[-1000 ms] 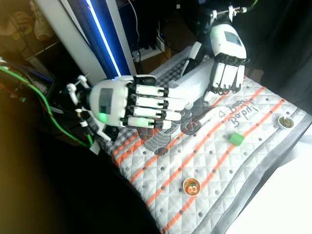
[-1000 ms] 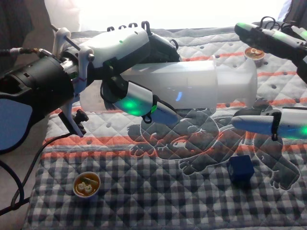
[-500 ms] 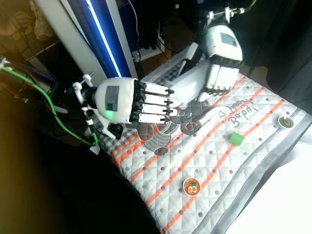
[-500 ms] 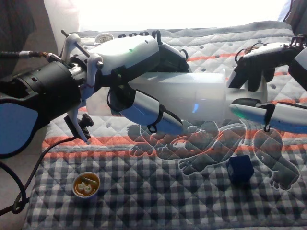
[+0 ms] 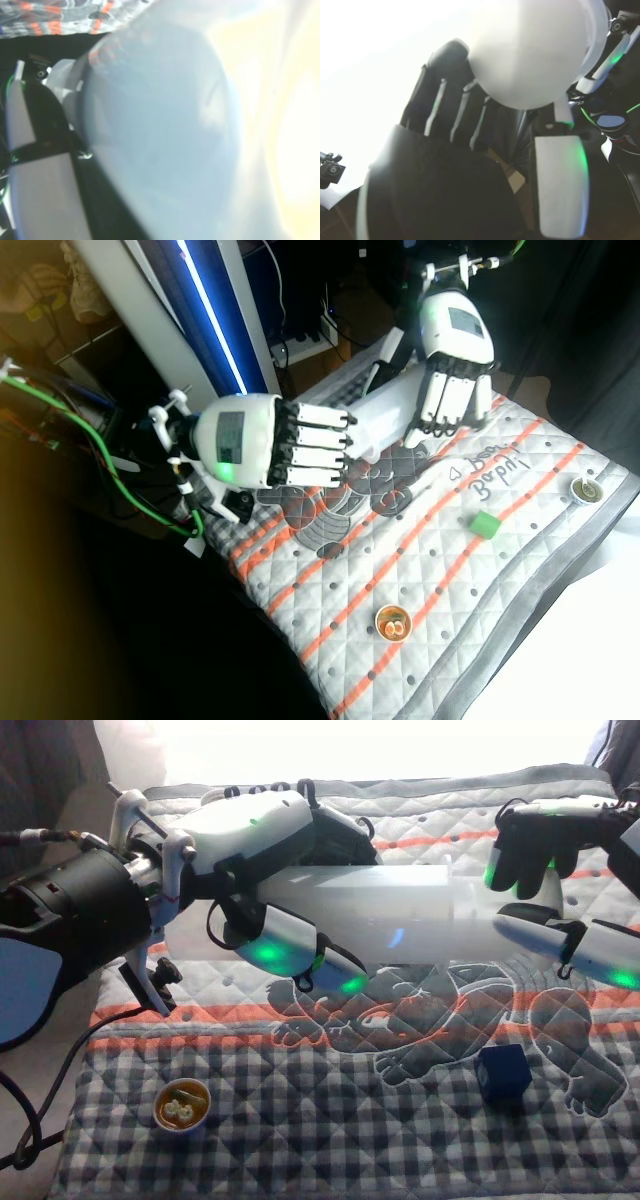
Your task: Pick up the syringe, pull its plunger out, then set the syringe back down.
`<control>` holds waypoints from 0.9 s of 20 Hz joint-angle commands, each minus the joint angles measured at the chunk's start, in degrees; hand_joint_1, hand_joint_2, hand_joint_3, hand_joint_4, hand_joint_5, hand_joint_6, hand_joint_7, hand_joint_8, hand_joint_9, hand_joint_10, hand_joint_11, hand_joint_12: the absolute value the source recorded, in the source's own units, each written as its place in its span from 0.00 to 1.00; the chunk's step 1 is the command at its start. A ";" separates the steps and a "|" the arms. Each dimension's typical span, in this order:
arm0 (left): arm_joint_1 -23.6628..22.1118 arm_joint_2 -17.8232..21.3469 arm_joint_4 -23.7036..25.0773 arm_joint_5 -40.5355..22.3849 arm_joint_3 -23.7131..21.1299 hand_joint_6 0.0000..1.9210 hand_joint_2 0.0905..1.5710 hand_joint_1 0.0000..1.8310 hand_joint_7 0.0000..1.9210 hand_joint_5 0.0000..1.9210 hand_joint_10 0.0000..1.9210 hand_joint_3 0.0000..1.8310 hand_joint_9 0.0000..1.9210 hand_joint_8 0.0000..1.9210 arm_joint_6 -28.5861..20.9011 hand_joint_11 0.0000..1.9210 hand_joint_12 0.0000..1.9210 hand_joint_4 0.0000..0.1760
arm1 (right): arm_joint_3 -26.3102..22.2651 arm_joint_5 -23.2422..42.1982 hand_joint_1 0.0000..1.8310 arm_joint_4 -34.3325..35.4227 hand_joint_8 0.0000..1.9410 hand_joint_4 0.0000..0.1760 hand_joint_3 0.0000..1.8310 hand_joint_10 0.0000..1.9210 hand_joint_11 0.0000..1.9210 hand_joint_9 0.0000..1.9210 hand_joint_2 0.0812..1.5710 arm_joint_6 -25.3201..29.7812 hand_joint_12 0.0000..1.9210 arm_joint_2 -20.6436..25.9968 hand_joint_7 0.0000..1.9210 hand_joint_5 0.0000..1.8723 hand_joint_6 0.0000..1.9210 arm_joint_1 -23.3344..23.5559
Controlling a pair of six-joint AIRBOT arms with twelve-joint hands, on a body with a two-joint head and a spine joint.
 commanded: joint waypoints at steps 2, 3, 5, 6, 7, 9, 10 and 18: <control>-0.35 1.16 -1.01 9.66 0.28 0.50 0.72 0.68 0.48 0.45 0.75 0.00 0.45 0.70 -0.91 0.41 0.95 0.00 | 0.33 6.80 0.67 1.23 0.75 0.00 0.00 0.80 0.34 0.41 0.76 -0.08 0.90 1.09 0.45 0.40 0.59 0.05; -0.24 1.21 -1.11 9.77 0.27 0.51 0.72 0.68 0.49 0.45 0.71 0.00 0.45 0.68 -0.91 0.38 0.93 0.00 | 0.31 6.87 0.67 1.29 0.77 0.00 0.00 0.81 0.34 0.40 0.77 -0.08 0.90 1.11 0.44 0.40 0.59 -0.05; 0.09 1.47 -1.25 10.05 0.09 0.56 0.72 0.69 0.49 0.43 0.68 0.00 0.46 0.64 -0.91 0.39 0.89 0.00 | 0.26 6.91 0.67 1.35 0.78 0.00 0.00 0.84 0.34 0.39 0.76 -0.09 0.93 1.13 0.43 0.44 0.54 -0.43; 0.16 1.69 -1.28 10.13 -0.04 0.54 0.72 0.68 0.51 0.44 0.65 0.00 0.48 0.63 -0.91 0.42 0.88 0.00 | 0.25 6.91 0.67 1.37 0.80 0.00 0.00 0.87 0.34 0.38 0.76 -0.09 0.95 1.35 0.42 0.45 0.53 -0.55; 0.30 2.01 -1.42 10.36 -0.22 0.53 0.72 0.68 0.50 0.44 0.69 0.00 0.49 0.65 -0.91 0.44 0.91 0.00 | 0.24 6.91 0.66 1.44 0.83 0.00 0.00 0.92 0.34 0.37 0.77 -0.09 0.99 1.68 0.40 0.44 0.54 -0.69; 0.82 2.53 -1.88 11.12 -0.60 0.53 0.73 0.68 0.49 0.44 0.72 0.00 0.47 0.69 -0.91 0.43 0.92 0.00 | 0.20 6.91 0.65 1.68 0.87 0.00 0.00 0.99 0.37 0.37 0.79 -0.10 1.00 2.23 0.38 0.41 0.58 -1.05; 1.16 2.87 -2.15 11.57 -0.85 0.54 0.72 0.68 0.50 0.44 0.68 0.00 0.49 0.65 -0.91 0.44 0.88 0.00 | 0.15 6.91 0.67 1.79 0.81 0.00 0.00 0.92 0.30 0.35 0.76 -0.13 1.00 2.53 0.41 0.44 0.54 -1.23; 3.19 4.62 -4.01 14.28 -2.20 0.63 0.74 0.65 0.47 0.41 0.54 0.00 0.41 0.63 -0.91 0.30 0.83 0.00 | -0.81 8.04 0.67 3.91 0.74 0.00 0.00 0.83 0.29 0.37 0.74 -1.03 0.97 4.44 0.45 0.46 0.54 -3.56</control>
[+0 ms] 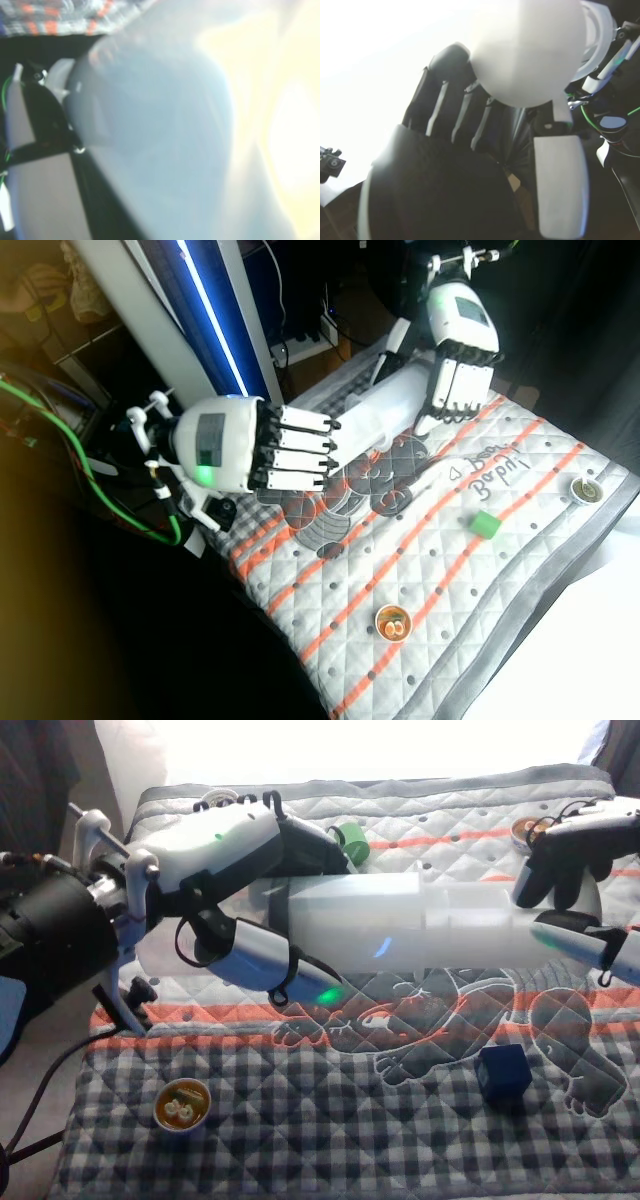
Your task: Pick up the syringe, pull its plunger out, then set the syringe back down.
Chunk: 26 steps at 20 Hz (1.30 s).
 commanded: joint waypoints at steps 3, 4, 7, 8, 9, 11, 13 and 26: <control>-0.26 1.57 -1.78 10.58 0.52 0.62 0.74 0.66 0.47 0.41 0.54 0.00 0.41 0.65 -0.87 0.26 0.86 0.00 | 0.03 8.06 0.66 4.89 0.72 0.00 0.00 0.84 0.27 0.35 0.74 -1.10 0.99 1.64 0.45 0.46 0.54 -1.34; -0.15 1.63 -1.91 10.69 0.48 0.61 0.74 0.66 0.48 0.42 0.55 0.00 0.41 0.64 -0.87 0.22 0.89 0.00 | -0.14 8.43 0.66 5.28 0.71 0.00 0.00 0.83 0.32 0.39 0.74 -1.16 0.97 2.13 0.46 0.44 0.57 -1.65; 0.31 1.92 -2.41 11.16 0.34 0.61 0.74 0.65 0.46 0.41 0.60 0.00 0.38 0.67 -0.87 0.22 0.92 0.00 | -0.73 9.02 0.67 6.09 0.67 0.00 0.00 0.81 0.34 0.43 0.74 -1.65 0.95 4.16 0.49 0.42 0.60 -2.49; 0.48 1.98 -2.64 11.31 0.33 0.60 0.74 0.66 0.46 0.41 0.62 0.00 0.39 0.67 -0.87 0.26 0.92 0.00 | -0.76 9.27 0.68 6.35 0.64 0.00 0.00 0.78 0.34 0.44 0.73 -1.65 0.94 4.22 0.51 0.43 0.59 -2.71; 0.54 1.98 -2.70 11.35 0.33 0.61 0.74 0.66 0.46 0.41 0.61 0.00 0.38 0.67 -0.87 0.23 0.92 0.00 | -0.76 9.45 0.68 6.46 0.63 0.00 0.00 0.75 0.34 0.44 0.73 -1.65 0.92 4.22 0.51 0.43 0.59 -2.77; 0.56 1.98 -2.72 11.37 0.33 0.59 0.74 0.66 0.46 0.42 0.60 0.00 0.38 0.67 -0.87 0.24 0.89 0.00 | -0.77 9.58 0.67 6.53 0.63 0.00 0.00 0.72 0.34 0.45 0.73 -1.65 0.88 4.22 0.51 0.43 0.59 -2.77; 0.56 1.98 -2.80 11.39 0.33 0.59 0.74 0.72 0.46 0.41 0.72 0.00 0.39 0.64 -0.87 0.27 0.86 0.00 | -0.76 9.59 0.68 6.53 0.63 0.00 0.00 0.73 0.34 0.45 0.72 -1.66 0.90 4.21 0.51 0.44 0.57 -2.77; 0.80 0.58 -4.40 10.24 1.64 0.62 0.74 0.65 0.47 0.40 0.57 0.00 0.40 0.65 -0.85 0.26 0.88 0.00 | -0.75 10.17 0.50 5.66 0.00 0.37 0.00 0.02 0.00 0.14 0.53 -1.66 0.73 4.19 0.11 0.20 0.00 -2.86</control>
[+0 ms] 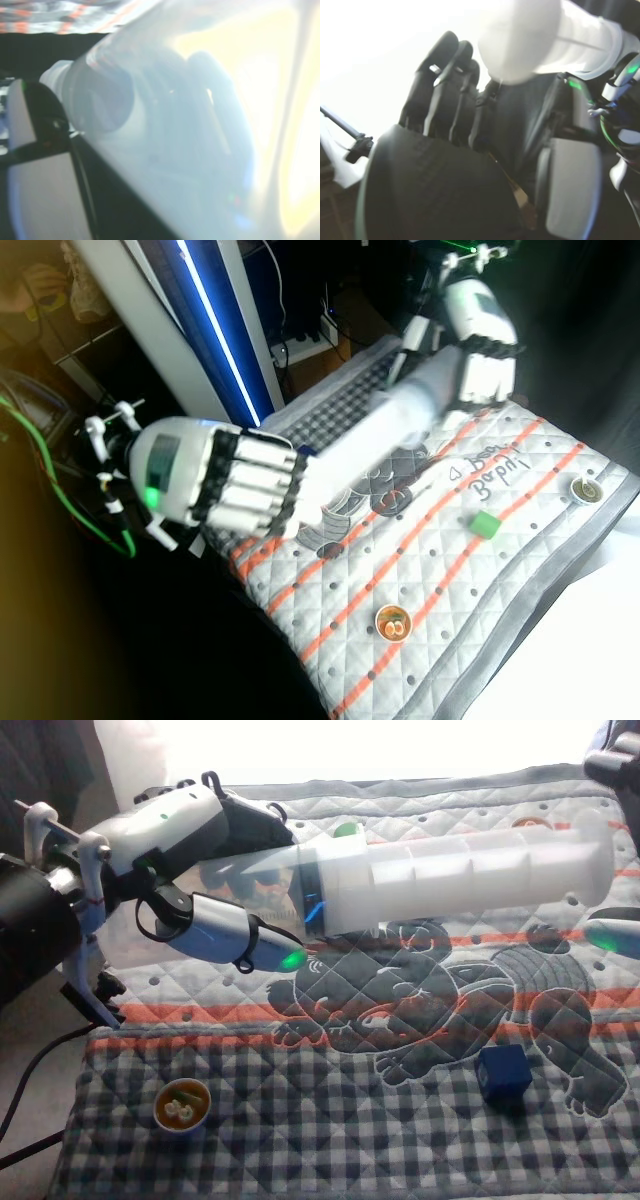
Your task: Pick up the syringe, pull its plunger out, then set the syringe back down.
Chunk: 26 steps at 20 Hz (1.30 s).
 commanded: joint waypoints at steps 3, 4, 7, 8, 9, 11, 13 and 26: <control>-0.39 -1.71 0.55 4.68 1.20 0.60 0.74 0.66 0.48 0.42 0.61 0.00 0.41 0.65 -1.05 0.28 0.89 0.00 | 0.16 7.43 0.53 -0.81 0.00 0.24 0.00 0.00 0.00 0.05 0.50 0.25 0.67 0.10 0.02 0.12 0.00 0.40; -0.39 -2.36 0.30 3.57 1.88 0.57 0.73 0.67 0.49 0.43 0.62 0.00 0.43 0.64 -1.05 0.31 0.89 0.00 | 0.16 7.50 0.54 -0.81 0.00 0.26 0.00 0.00 0.00 0.05 0.50 0.25 0.64 0.10 0.03 0.12 0.00 0.40; -0.48 -5.16 -0.80 -0.73 4.86 0.56 0.73 0.67 0.48 0.43 0.63 0.00 0.43 0.67 -1.07 0.35 0.86 0.00 | 0.17 7.70 0.51 -0.81 0.00 0.25 0.00 0.01 0.00 0.08 0.51 0.25 0.69 0.09 0.06 0.13 0.00 0.40; -0.46 -6.26 -1.31 -2.31 5.98 0.54 0.72 0.67 0.48 0.45 0.64 0.00 0.43 0.66 -1.09 0.37 0.85 0.00 | 0.18 7.78 0.52 -0.81 0.00 0.25 0.01 0.01 0.00 0.08 0.53 0.25 0.69 0.06 0.06 0.13 0.00 0.40; -0.39 -7.00 -1.62 -3.46 6.72 0.51 0.72 0.69 0.49 0.45 0.71 0.00 0.45 0.66 -1.10 0.42 0.87 0.00 | 0.18 7.86 0.52 -0.81 0.00 0.23 0.01 0.02 0.00 0.09 0.53 0.25 0.71 0.03 0.07 0.15 0.01 0.40; -0.06 -7.99 -1.98 -5.34 7.71 0.53 0.72 0.67 0.49 0.46 0.70 0.00 0.46 0.65 -1.12 0.42 0.88 0.00 | 0.17 7.98 0.51 -0.81 0.00 0.25 0.01 0.02 0.00 0.10 0.53 0.32 0.72 -0.02 0.08 0.15 0.01 0.40; 0.21 -8.29 -2.25 -6.27 8.13 0.57 0.74 0.65 0.42 0.45 0.68 0.00 0.30 0.69 -1.14 0.22 0.94 0.00 | 0.18 8.06 0.49 -0.81 0.00 0.26 0.00 0.02 0.00 0.11 0.53 0.33 0.69 -0.05 0.08 0.16 0.00 0.40; 2.20 -2.77 5.37 3.90 2.78 0.01 0.60 0.26 0.02 0.00 0.01 0.00 0.02 0.01 -13.56 0.00 0.11 0.15 | -0.09 9.99 0.50 -0.78 0.00 0.26 0.00 0.01 0.00 0.12 0.57 0.40 0.60 -0.02 0.10 0.18 0.00 0.40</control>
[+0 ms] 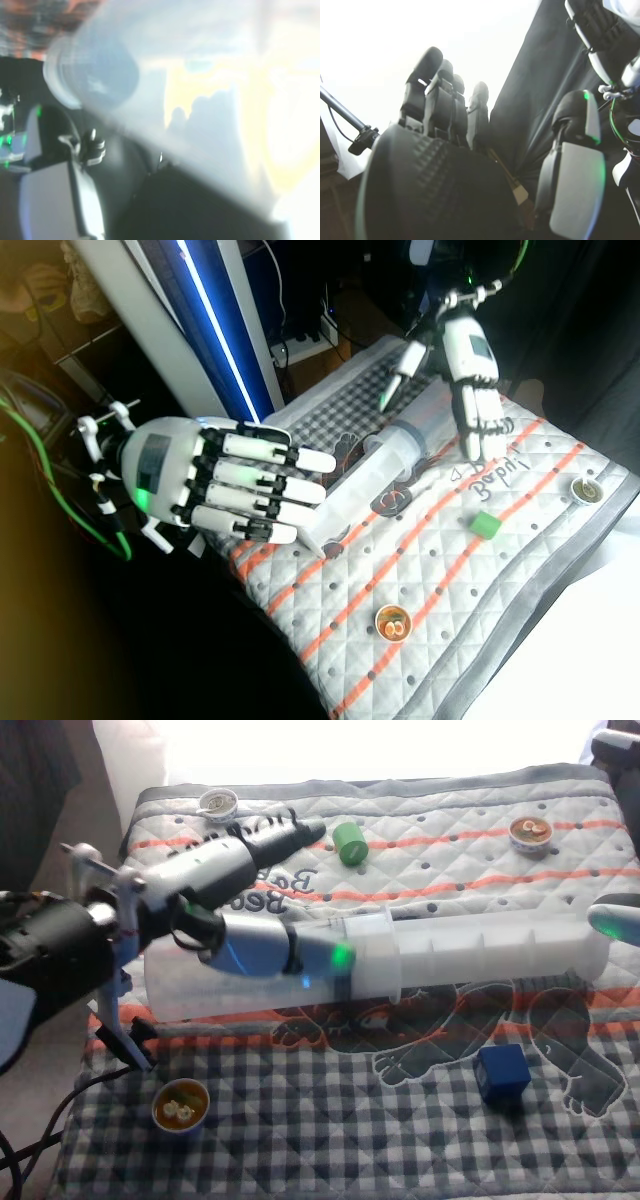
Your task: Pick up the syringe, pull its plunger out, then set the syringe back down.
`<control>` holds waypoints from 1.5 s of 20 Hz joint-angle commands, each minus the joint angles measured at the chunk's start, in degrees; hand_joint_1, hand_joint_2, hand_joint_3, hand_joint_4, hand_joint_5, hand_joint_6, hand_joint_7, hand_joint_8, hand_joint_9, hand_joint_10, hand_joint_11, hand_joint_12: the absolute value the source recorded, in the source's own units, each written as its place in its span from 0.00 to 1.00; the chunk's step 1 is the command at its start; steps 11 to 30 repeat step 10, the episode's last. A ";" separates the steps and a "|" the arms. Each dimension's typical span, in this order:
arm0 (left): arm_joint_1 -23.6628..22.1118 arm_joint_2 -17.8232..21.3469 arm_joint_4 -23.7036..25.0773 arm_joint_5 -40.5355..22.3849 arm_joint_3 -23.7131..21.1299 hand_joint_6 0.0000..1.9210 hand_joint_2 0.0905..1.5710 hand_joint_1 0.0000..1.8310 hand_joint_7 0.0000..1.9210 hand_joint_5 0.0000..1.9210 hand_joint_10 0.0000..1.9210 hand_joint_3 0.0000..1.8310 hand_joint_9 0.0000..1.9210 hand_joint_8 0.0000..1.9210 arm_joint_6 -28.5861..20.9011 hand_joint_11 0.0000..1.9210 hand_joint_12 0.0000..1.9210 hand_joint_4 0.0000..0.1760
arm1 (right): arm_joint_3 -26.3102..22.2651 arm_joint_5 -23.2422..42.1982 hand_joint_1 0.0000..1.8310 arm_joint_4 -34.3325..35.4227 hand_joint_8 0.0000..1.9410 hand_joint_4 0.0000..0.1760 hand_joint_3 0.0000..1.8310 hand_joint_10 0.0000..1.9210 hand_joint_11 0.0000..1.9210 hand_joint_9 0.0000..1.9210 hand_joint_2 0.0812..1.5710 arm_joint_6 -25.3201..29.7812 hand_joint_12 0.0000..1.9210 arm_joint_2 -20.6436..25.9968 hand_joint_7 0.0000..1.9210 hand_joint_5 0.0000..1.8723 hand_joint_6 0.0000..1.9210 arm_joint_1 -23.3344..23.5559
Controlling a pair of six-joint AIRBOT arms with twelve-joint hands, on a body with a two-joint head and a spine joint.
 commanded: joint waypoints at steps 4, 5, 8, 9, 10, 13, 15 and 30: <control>0.61 6.16 12.00 19.90 -2.10 0.02 0.74 0.23 0.13 0.10 0.03 0.00 0.15 0.01 -20.84 0.00 0.54 0.12 | -1.49 13.08 0.33 -0.31 0.00 0.18 0.02 0.00 0.00 0.13 0.61 -1.61 0.46 2.85 0.10 0.13 0.00 0.42; 0.76 7.60 14.07 23.43 -2.37 0.01 0.76 0.24 0.20 0.11 0.05 0.00 0.21 0.02 -25.78 0.00 0.63 0.03 | -2.41 14.52 0.31 -0.29 0.00 0.02 0.01 0.00 0.00 0.13 0.65 -3.75 0.47 4.31 0.09 0.10 0.00 0.42; 0.86 11.88 16.08 33.87 -5.22 0.03 0.74 0.37 0.28 0.21 0.05 0.00 0.29 0.02 -28.92 0.09 0.69 0.00 | -4.67 19.38 0.33 -0.27 0.01 0.23 0.00 0.02 0.00 0.18 0.68 -8.63 0.50 8.73 0.18 0.23 0.05 0.42; 0.85 13.49 16.49 37.15 -6.35 0.02 0.76 0.34 0.30 0.22 0.05 0.00 0.31 0.01 -28.92 0.12 0.65 0.00 | -5.35 20.94 0.32 -0.23 0.01 0.17 0.00 0.01 0.00 0.18 0.67 -10.12 0.51 10.19 0.18 0.18 0.02 0.42; 0.84 14.95 16.85 40.06 -7.32 0.03 0.83 0.32 0.30 0.24 0.05 0.01 0.32 0.01 -28.90 0.11 0.67 0.00 | -5.93 21.29 0.26 -0.13 0.00 0.08 0.00 0.01 0.00 0.17 0.66 -10.21 0.51 11.67 0.14 0.05 0.00 0.67; 0.84 14.95 16.85 40.06 -7.32 0.03 0.83 0.32 0.30 0.24 0.05 0.01 0.32 0.01 -28.90 0.11 0.67 0.00 | -5.93 21.29 0.26 -0.13 0.00 0.08 0.00 0.01 0.00 0.17 0.66 -10.21 0.51 11.67 0.14 0.05 0.00 0.67; 0.84 14.95 16.85 40.06 -7.32 0.03 0.83 0.32 0.30 0.24 0.05 0.01 0.32 0.01 -28.90 0.11 0.67 0.00 | -5.93 21.29 0.26 -0.13 0.00 0.08 0.00 0.01 0.00 0.17 0.66 -10.21 0.51 11.67 0.14 0.05 0.00 0.67; 0.84 14.95 16.85 40.06 -7.32 0.03 0.83 0.32 0.30 0.24 0.05 0.01 0.32 0.01 -28.90 0.11 0.67 0.00 | -5.93 21.29 0.26 -0.13 0.00 0.08 0.00 0.01 0.00 0.17 0.66 -10.21 0.51 11.67 0.14 0.05 0.00 0.67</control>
